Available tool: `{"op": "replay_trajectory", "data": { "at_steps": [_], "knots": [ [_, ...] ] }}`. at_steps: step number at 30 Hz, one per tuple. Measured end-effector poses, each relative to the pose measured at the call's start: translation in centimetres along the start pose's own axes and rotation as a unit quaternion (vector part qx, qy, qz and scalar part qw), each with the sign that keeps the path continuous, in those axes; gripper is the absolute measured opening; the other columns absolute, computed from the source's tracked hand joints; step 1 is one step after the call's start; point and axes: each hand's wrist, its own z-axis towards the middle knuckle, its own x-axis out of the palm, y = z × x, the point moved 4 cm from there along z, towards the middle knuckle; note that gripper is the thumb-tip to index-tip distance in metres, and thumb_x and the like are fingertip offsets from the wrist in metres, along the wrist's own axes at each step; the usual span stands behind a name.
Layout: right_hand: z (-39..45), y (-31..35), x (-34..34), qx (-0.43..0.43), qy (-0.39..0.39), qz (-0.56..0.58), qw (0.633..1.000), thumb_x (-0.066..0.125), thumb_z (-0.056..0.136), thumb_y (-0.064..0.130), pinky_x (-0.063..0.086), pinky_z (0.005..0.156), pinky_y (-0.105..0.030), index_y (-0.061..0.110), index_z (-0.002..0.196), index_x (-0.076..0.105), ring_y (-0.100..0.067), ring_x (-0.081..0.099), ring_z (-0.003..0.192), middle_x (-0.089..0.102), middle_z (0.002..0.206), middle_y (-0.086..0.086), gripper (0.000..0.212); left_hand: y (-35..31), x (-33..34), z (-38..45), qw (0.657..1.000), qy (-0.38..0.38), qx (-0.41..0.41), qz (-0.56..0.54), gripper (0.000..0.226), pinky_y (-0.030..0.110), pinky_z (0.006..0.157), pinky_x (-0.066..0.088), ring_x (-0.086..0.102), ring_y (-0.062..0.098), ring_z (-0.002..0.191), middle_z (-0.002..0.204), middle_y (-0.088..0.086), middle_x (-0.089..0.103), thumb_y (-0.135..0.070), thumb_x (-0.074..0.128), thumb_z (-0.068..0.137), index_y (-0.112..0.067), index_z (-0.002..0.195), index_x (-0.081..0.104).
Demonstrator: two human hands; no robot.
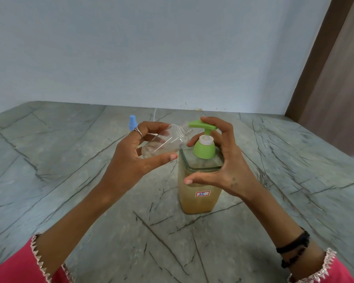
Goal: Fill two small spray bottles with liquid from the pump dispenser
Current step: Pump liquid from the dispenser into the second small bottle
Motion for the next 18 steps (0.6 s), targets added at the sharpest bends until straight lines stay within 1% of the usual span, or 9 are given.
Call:
{"op": "replay_trajectory", "data": {
  "at_steps": [2,4,7,11,13,16,18],
  "knots": [
    [0.01,-0.03,0.02,-0.004,0.001,-0.01,1.0,0.087,0.055,0.031,0.046,0.087,-0.017,0.046,0.128,0.028,-0.012,0.062,0.103,0.061,0.101,0.012,0.095,0.01,0.04,0.0,1.0,0.001,0.003,0.003,0.046,0.019,0.08,0.054,0.06,0.003,0.1,0.103,-0.022,0.062,-0.036,0.077,0.061,-0.039,0.103,0.056],
    [-0.01,-0.06,0.1,-0.002,-0.01,-0.006,1.0,0.085,0.059,0.031,0.047,0.085,-0.018,0.045,0.127,0.03,-0.013,0.063,0.1,0.061,0.098,0.014,0.089,0.0,0.07,0.01,1.0,0.004,0.007,0.007,0.047,0.018,0.08,0.054,0.059,0.001,0.1,0.103,-0.025,0.062,-0.044,0.075,0.06,-0.041,0.103,0.056],
    [-0.09,0.06,0.22,-0.009,-0.035,-0.007,0.999,0.082,0.062,0.028,0.048,0.084,-0.022,0.039,0.124,0.032,-0.016,0.064,0.095,0.063,0.093,0.008,0.08,-0.02,0.01,0.06,1.0,0.006,0.009,0.01,0.047,0.017,0.078,0.054,0.059,-0.001,0.1,0.102,-0.029,0.061,-0.05,0.07,0.059,-0.042,0.103,0.055],
    [0.02,0.25,0.19,-0.007,-0.052,0.001,0.999,0.083,0.062,0.026,0.051,0.082,-0.028,0.037,0.117,0.036,-0.018,0.065,0.092,0.064,0.09,0.001,0.073,-0.18,0.0,0.04,1.0,0.009,0.011,0.002,0.047,0.016,0.078,0.053,0.06,0.0,0.099,0.101,-0.027,0.062,-0.042,0.077,0.061,-0.042,0.103,0.055],
    [0.13,0.29,0.18,-0.004,-0.055,0.005,0.998,0.083,0.062,0.026,0.051,0.081,-0.03,0.036,0.113,0.038,-0.016,0.065,0.091,0.064,0.089,0.003,0.069,-0.12,0.04,0.09,1.0,0.009,0.011,0.002,0.047,0.015,0.078,0.052,0.06,-0.001,0.098,0.099,-0.03,0.062,-0.034,0.077,0.063,-0.041,0.103,0.055],
    [0.28,0.22,0.17,0.002,-0.054,0.008,0.998,0.083,0.062,0.028,0.05,0.079,-0.032,0.037,0.109,0.038,-0.014,0.064,0.088,0.064,0.088,0.006,0.066,0.0,0.05,0.13,1.0,0.013,0.014,0.001,0.047,0.014,0.078,0.052,0.06,0.001,0.1,0.099,-0.029,0.062,-0.034,0.077,0.062,-0.04,0.104,0.055],
    [0.25,0.18,0.15,0.004,-0.048,0.01,0.999,0.082,0.062,0.029,0.048,0.079,-0.03,0.037,0.109,0.037,-0.013,0.064,0.088,0.064,0.089,0.004,0.066,0.09,0.03,0.15,1.0,0.013,0.014,-0.001,0.048,0.013,0.078,0.051,0.061,0.003,0.1,0.1,-0.028,0.062,-0.034,0.077,0.062,-0.04,0.104,0.055]
  ]
}}
